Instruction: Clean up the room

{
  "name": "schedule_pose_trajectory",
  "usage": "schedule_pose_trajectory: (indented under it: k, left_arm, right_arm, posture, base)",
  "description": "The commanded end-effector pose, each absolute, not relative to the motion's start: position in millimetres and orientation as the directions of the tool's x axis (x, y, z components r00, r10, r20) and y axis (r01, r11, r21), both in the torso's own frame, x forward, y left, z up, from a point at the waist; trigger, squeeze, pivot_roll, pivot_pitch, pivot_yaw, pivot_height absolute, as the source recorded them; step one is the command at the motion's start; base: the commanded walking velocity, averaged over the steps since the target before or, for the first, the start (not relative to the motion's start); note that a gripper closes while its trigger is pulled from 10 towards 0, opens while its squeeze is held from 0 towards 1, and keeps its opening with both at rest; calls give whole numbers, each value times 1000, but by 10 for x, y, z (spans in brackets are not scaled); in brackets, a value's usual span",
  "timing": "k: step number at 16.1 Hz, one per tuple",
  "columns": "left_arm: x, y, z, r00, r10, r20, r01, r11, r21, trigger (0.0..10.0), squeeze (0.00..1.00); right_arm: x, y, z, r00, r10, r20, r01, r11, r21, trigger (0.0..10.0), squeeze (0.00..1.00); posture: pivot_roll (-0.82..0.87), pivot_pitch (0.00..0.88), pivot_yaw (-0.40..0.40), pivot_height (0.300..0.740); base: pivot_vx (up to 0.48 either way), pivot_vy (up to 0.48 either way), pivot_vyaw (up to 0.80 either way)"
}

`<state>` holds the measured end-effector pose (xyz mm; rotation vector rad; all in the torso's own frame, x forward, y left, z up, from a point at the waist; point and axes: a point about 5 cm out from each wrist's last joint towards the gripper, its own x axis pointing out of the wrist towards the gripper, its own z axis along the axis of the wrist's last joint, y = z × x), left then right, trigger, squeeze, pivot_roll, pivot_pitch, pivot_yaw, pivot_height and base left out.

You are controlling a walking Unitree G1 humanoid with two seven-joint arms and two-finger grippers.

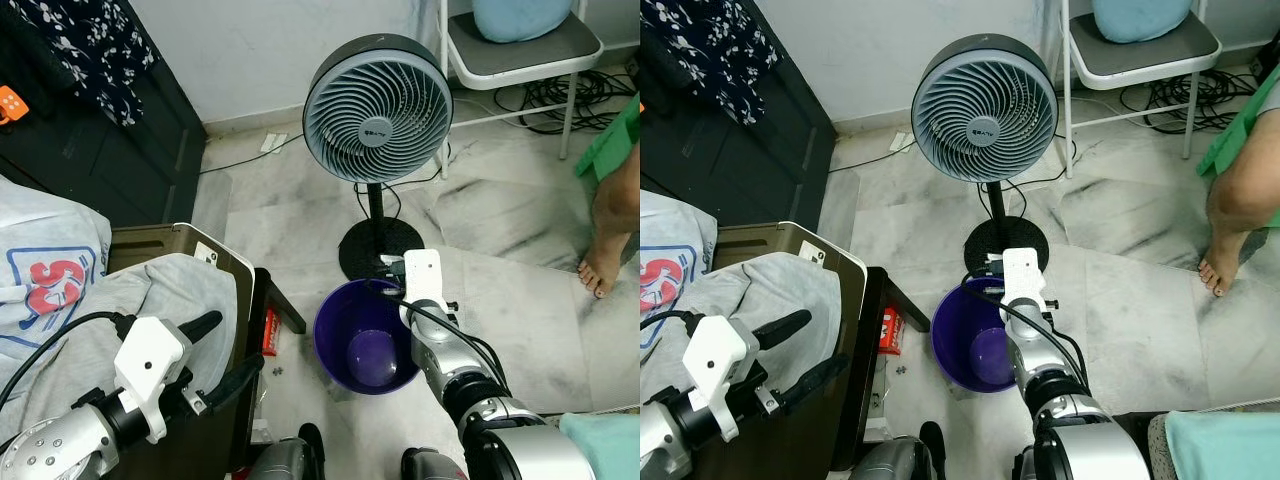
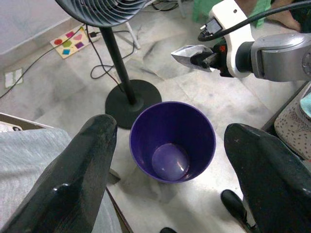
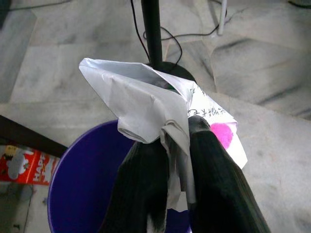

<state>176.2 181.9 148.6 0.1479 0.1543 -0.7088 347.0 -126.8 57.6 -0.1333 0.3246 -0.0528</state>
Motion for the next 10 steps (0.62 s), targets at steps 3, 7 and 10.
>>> schedule_pose_trajectory:
  k: [3, 7, 10]
  left_arm:
    - [1758, 1868, 1464, 764, -608, -216, 636, 766, 94, 10000, 0]
    - [1766, 1882, 1439, 771, -599, -216, 627, 773, 96, 10000, 0]
    - [1776, 1884, 1439, 775, -595, -213, 623, 775, 101, 10000, 0]
  right_arm:
    - [3461, -1176, 557, 944, -51, -325, 13, 993, -117, 10000, 1000]
    - [3464, -1171, 563, 947, -52, -317, 17, 994, -112, 10000, 1000]
    - [3467, -1190, 569, 949, -60, -308, 25, 993, -114, 10000, 1000]
  posture:
    - [112, 269, 217, 740]
    - [111, 266, 222, 740]
    - [109, 265, 225, 740]
  base:
    - [0, 0, 0]
    - [0, 0, 0]
    - [0, 0, 0]
